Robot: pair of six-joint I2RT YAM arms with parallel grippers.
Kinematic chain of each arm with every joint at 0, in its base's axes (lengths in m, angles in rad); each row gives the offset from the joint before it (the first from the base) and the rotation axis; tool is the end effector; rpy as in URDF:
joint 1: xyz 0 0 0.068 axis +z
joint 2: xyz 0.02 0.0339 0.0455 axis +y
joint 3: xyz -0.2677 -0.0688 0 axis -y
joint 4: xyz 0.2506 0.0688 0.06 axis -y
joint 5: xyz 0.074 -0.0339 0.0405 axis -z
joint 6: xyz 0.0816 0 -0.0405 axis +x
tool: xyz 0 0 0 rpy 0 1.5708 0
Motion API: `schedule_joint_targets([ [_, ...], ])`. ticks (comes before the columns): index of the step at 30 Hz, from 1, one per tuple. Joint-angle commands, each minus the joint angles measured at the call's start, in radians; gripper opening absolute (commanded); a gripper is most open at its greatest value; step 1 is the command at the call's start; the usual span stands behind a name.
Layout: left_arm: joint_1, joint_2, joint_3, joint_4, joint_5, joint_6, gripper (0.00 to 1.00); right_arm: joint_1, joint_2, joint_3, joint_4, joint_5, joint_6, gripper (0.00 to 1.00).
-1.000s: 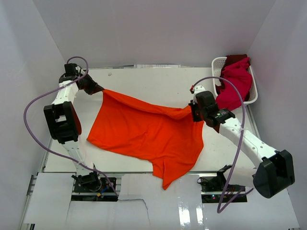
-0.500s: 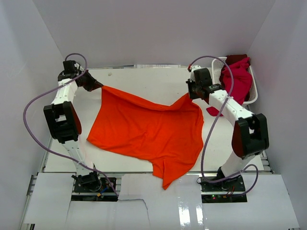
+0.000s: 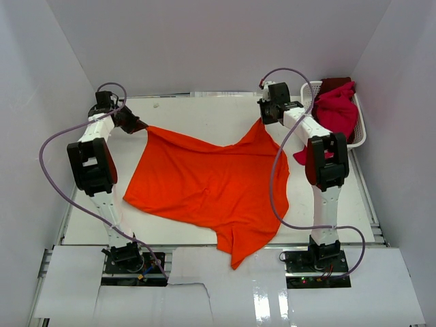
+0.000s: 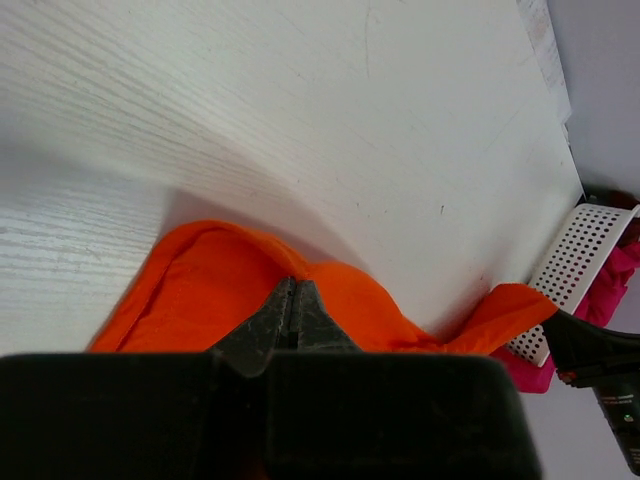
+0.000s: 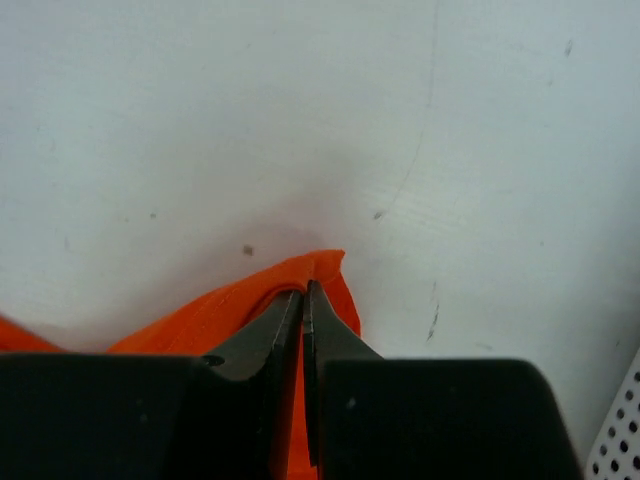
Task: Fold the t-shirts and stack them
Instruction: Fold the flattened tshirt in 1/3 of the way
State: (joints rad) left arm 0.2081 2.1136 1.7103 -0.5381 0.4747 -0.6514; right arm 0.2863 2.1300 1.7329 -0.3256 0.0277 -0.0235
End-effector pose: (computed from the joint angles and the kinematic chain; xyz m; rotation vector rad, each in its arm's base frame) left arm 0.4956 0.0665 0.1811 -0.8709 2.3771 -0.7762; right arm 0.5119 0.1484 0.1959 -0.3399 2.2701 0.1042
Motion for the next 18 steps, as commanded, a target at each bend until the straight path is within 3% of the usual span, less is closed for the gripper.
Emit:
schedule_joint_targets([
  [1, 0.002, -0.014, 0.026, 0.035, -0.019, -0.007, 0.0, -0.022, 0.05, 0.138, 0.002, -0.017, -0.026, 0.08],
  [11, -0.003, 0.037, 0.066, 0.049, -0.047, -0.027, 0.0, -0.059, 0.243, 0.359, 0.039, -0.055, -0.026, 0.08],
  [18, -0.004, 0.057, 0.1, 0.053, -0.065, -0.034, 0.0, -0.065, 0.315, 0.404, 0.149, -0.061, -0.023, 0.08],
])
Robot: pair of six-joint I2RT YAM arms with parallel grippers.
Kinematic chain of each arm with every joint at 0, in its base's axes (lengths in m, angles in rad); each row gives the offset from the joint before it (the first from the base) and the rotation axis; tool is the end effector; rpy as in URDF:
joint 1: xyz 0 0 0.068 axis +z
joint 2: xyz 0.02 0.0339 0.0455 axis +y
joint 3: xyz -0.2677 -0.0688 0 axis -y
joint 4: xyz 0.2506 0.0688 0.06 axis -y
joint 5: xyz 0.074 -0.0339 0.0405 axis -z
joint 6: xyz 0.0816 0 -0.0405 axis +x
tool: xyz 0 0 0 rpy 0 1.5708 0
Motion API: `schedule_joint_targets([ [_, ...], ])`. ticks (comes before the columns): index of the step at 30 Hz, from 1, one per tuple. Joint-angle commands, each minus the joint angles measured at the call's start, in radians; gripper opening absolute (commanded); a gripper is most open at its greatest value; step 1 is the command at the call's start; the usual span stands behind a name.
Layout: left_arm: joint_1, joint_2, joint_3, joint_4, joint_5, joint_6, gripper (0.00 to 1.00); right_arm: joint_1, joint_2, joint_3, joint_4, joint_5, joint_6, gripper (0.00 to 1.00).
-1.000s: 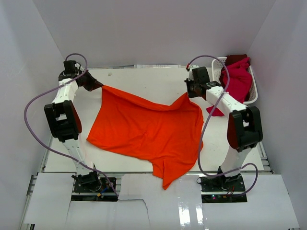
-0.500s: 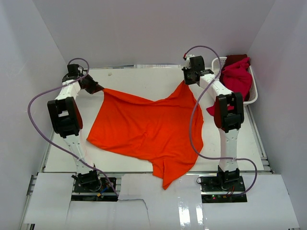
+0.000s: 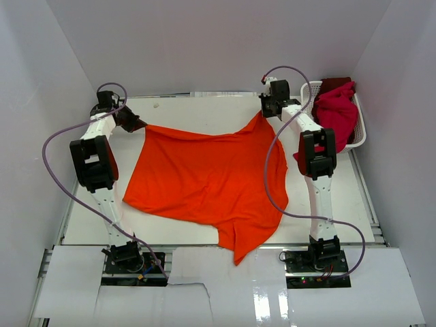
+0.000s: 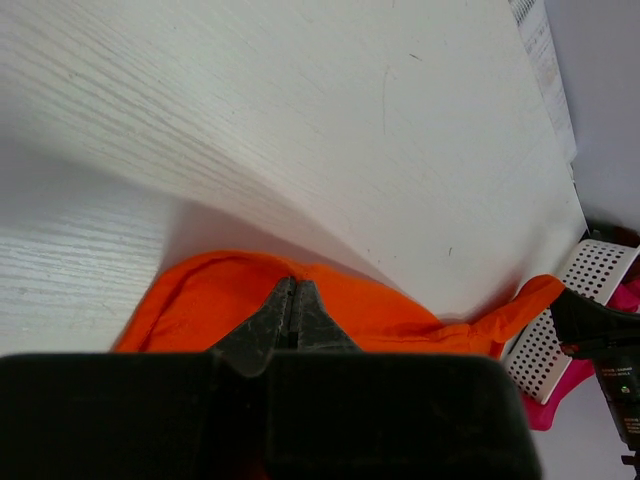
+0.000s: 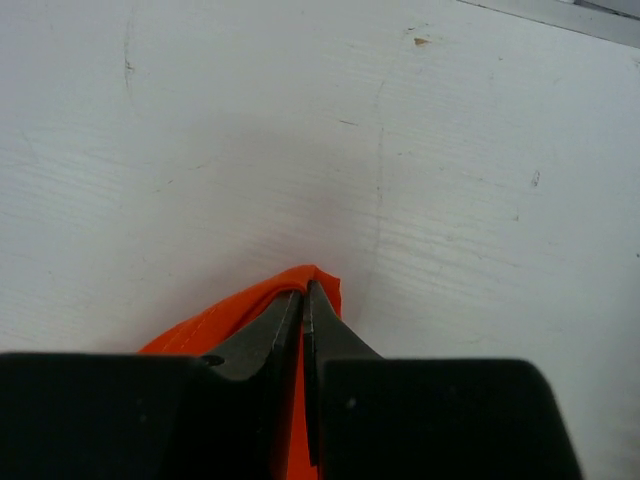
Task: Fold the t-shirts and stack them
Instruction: Fold the flattened tshirt in 1/3 of the way
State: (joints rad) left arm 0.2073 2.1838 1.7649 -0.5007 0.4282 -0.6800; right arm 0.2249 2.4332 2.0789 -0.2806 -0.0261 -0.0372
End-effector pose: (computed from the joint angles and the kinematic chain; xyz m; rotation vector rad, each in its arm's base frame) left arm 0.5131 0.0733 0.1674 -0.9117 2.3480 -0.7296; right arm 0.5887 0.1369 0.1647 -0.3031 2.1878 0.1333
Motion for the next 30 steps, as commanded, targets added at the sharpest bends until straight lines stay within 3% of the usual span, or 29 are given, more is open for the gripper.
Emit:
schedule_joint_targets([
  [1, -0.002, -0.012, 0.045, 0.016, -0.02, -0.006, 0.0, -0.006, 0.03, 0.066, 0.115, -0.008, -0.01, 0.08],
  [18, -0.011, -0.025, -0.01, 0.063, -0.04, -0.023, 0.0, -0.025, 0.095, 0.044, 0.524, -0.058, -0.03, 0.08],
  [30, -0.011, -0.082, -0.079, 0.082, -0.054, -0.023, 0.0, -0.035, 0.164, 0.014, 0.848, -0.052, 0.063, 0.08],
])
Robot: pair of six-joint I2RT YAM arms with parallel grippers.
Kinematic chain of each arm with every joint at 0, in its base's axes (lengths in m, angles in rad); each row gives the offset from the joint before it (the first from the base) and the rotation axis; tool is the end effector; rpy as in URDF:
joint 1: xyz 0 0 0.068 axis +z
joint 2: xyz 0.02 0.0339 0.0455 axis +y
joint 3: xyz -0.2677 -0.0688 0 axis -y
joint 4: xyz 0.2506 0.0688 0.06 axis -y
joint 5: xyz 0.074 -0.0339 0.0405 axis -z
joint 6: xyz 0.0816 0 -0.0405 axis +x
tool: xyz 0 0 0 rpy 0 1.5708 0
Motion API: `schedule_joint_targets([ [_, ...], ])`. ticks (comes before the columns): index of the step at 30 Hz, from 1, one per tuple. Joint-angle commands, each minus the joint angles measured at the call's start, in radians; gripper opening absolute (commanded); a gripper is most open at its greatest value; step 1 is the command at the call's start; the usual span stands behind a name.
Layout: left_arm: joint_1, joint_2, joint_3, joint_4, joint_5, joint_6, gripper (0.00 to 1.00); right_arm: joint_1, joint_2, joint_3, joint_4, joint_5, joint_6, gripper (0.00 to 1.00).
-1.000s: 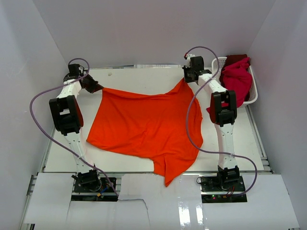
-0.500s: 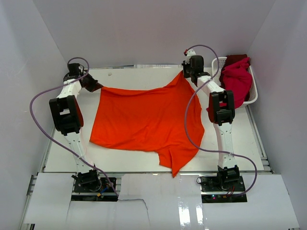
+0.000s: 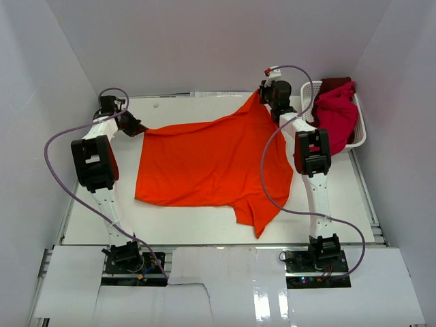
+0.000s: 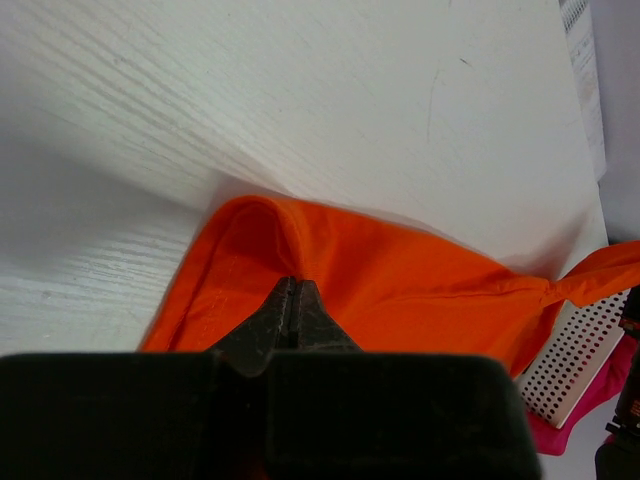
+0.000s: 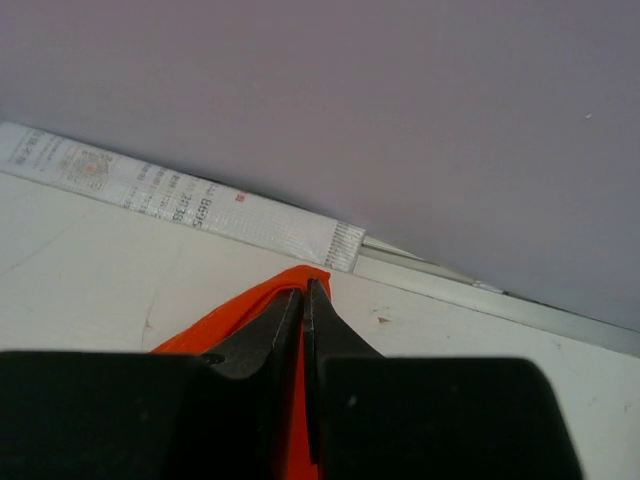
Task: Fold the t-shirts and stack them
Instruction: Fold the flattened tshirt in 1/3 of the way
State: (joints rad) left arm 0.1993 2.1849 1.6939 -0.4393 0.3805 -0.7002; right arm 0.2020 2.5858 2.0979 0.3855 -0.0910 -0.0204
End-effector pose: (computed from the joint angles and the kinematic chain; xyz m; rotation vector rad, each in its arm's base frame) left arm 0.5089 0.0719 0.1470 -0.9548 2.3497 -0.6803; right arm 0.6366 0.1379 0.1744 -0.2544 1.6578 0.2131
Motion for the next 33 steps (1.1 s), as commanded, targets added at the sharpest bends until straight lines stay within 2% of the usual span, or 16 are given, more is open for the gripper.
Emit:
schedule_joint_targets([
  [1, -0.003, -0.085, -0.014, 0.028, -0.003, -0.004, 0.0, -0.01, 0.013, -0.024, 0.267, 0.023, 0.051, 0.08],
  [4, -0.003, -0.096, -0.025, 0.037, -0.003, -0.008, 0.0, -0.01, 0.017, -0.05, 0.352, 0.05, 0.065, 0.08],
  [7, -0.004, -0.102, -0.03, 0.047, -0.005, -0.012, 0.0, -0.01, 0.02, -0.032, 0.36, 0.05, 0.06, 0.08],
  [12, -0.003, -0.108, -0.028, 0.056, 0.004, -0.025, 0.0, -0.01, -0.002, -0.015, 0.311, 0.028, 0.034, 0.08],
  [23, -0.003, -0.122, 0.018, 0.053, 0.023, -0.036, 0.0, -0.001, -0.139, -0.186, 0.201, -0.038, -0.027, 0.08],
  [33, -0.003, -0.132, 0.053, 0.019, 0.014, -0.018, 0.0, 0.002, -0.179, -0.234, 0.151, -0.087, -0.032, 0.08],
])
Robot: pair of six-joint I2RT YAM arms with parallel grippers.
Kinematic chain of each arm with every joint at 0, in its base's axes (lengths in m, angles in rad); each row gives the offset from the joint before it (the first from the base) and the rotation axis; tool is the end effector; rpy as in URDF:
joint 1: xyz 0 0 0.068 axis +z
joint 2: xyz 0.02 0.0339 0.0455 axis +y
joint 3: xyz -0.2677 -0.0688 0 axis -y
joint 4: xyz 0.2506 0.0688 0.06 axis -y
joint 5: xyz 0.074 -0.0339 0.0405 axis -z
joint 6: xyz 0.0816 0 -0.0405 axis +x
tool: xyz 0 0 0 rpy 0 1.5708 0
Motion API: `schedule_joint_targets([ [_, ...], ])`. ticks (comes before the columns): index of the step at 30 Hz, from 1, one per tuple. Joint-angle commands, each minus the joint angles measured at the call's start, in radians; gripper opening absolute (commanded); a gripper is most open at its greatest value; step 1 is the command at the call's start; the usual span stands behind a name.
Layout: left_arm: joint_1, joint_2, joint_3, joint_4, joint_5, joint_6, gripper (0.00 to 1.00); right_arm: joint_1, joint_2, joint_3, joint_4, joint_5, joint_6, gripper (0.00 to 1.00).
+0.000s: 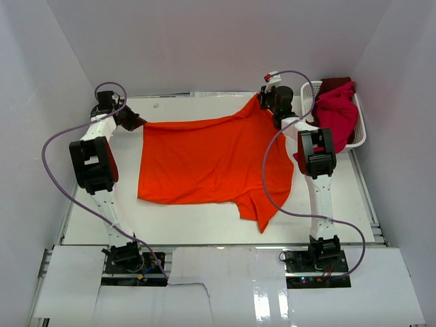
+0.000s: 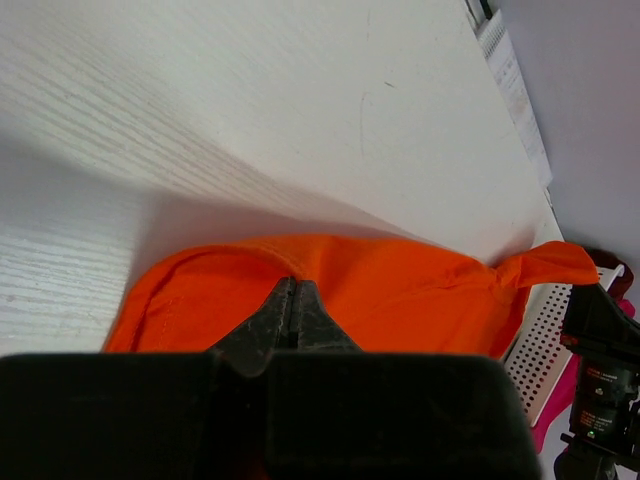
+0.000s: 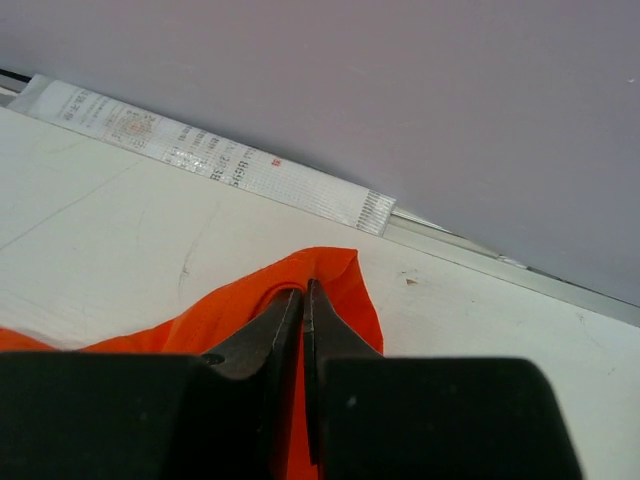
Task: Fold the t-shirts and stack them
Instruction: Fold the flattened tshirt in 1/3 of the way
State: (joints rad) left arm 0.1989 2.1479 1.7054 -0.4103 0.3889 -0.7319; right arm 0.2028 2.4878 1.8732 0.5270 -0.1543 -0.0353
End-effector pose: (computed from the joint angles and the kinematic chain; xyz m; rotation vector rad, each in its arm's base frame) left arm 0.5125 0.0717 0.1722 -0.9404 2.2771 -0.7096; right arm 0.6105 0.1383 0.1673 -0.3138 1.6337 0.2550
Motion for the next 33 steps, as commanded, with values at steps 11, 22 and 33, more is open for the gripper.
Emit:
schedule_joint_targets([
  [11, -0.003, -0.097, 0.046, -0.027, 0.005, 0.022, 0.0, 0.006, -0.184, -0.091, -0.045, -0.008, -0.058, 0.08],
  [22, -0.003, -0.106, 0.045, -0.039, -0.018, 0.049, 0.0, 0.023, -0.291, -0.15, -0.148, 0.085, -0.094, 0.08],
  [33, -0.001, -0.118, 0.053, -0.056, -0.022, 0.06, 0.0, 0.05, -0.375, -0.244, -0.228, 0.117, -0.123, 0.08],
])
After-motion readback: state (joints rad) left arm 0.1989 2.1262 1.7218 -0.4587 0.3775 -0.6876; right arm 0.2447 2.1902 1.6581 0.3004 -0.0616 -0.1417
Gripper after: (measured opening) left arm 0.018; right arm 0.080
